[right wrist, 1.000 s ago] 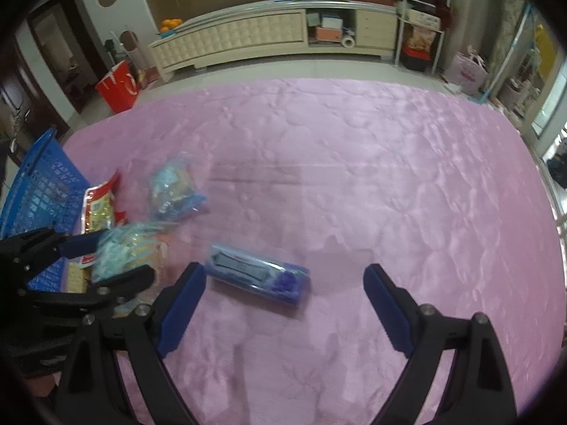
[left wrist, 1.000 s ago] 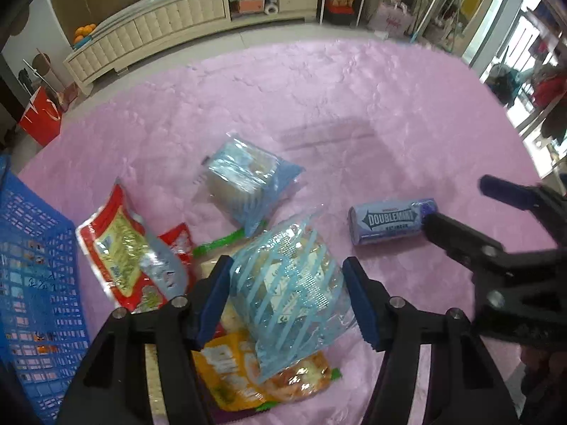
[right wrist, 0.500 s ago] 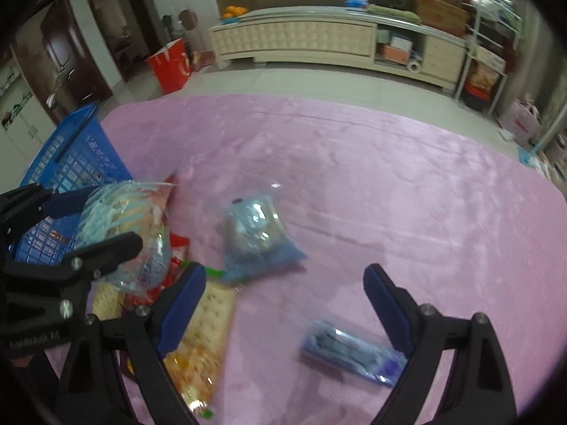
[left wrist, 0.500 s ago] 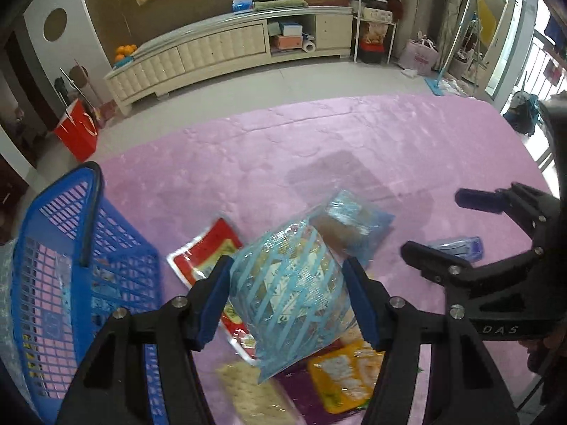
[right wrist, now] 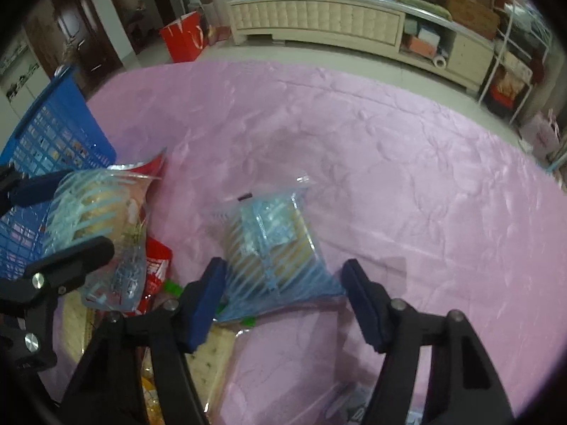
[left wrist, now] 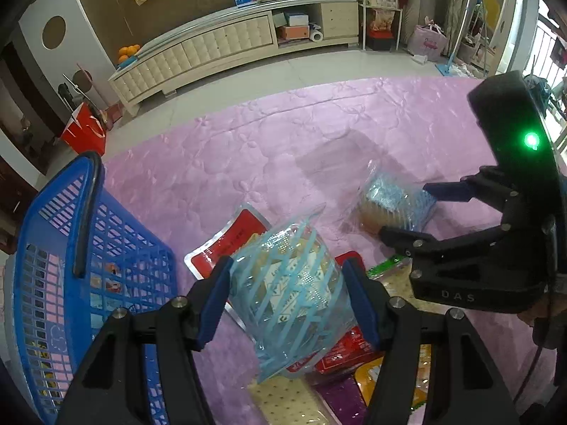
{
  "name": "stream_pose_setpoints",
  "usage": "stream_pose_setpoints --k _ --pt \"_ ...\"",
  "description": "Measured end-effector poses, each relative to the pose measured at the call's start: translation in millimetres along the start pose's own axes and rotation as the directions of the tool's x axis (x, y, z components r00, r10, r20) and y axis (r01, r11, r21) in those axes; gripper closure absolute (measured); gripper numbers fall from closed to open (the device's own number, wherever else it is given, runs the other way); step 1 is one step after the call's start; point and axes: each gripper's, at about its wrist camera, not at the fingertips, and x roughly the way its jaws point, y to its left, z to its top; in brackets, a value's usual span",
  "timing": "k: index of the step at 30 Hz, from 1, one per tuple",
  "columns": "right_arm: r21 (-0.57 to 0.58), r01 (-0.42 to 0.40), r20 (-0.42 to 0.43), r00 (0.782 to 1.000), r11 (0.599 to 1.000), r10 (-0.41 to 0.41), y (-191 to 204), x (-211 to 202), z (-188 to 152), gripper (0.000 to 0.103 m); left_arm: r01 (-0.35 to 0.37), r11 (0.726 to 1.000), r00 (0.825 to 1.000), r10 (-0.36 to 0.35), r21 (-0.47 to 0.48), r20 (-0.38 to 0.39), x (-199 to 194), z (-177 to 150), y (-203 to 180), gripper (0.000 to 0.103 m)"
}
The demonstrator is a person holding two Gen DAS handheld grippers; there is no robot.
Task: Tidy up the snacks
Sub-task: 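Carry both bun bags over the blue basket and release them inside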
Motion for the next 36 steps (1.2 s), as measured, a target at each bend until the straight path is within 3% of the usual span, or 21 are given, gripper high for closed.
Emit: stream_pose_setpoints --k 2,3,13,21,28,36 --pt "-0.006 0.008 0.016 1.0 1.0 -0.008 0.6 -1.3 -1.2 0.038 0.0 1.0 1.0 0.0 0.003 -0.005 1.1 -0.2 -0.2 0.042" --pt "-0.009 0.014 0.027 1.0 1.0 -0.014 2.3 -3.7 -2.8 0.053 0.0 1.0 1.0 0.0 0.004 -0.005 0.9 -0.4 -0.8 0.042" --pt "-0.022 0.05 0.087 0.995 0.998 -0.048 16.5 -56.3 -18.7 0.055 0.044 0.999 0.998 -0.044 0.008 0.04 -29.5 -4.3 -9.4 0.042" --pt "-0.048 0.109 0.153 0.983 0.993 -0.1 47.4 -131.5 -21.4 0.055 0.062 0.998 0.988 -0.065 0.026 0.137 -95.4 -15.4 -8.9 0.042" --pt "-0.026 0.106 0.212 0.972 0.994 -0.098 87.3 -187.5 -19.5 0.055 0.07 0.998 0.975 -0.069 0.0 0.21 -160.9 -37.3 16.5 0.042" --pt "-0.061 0.119 0.287 0.953 0.991 -0.097 147.6 -232.4 -14.7 0.055 0.056 0.998 0.96 -0.042 -0.041 0.276 -225.9 -70.1 73.6 0.042"
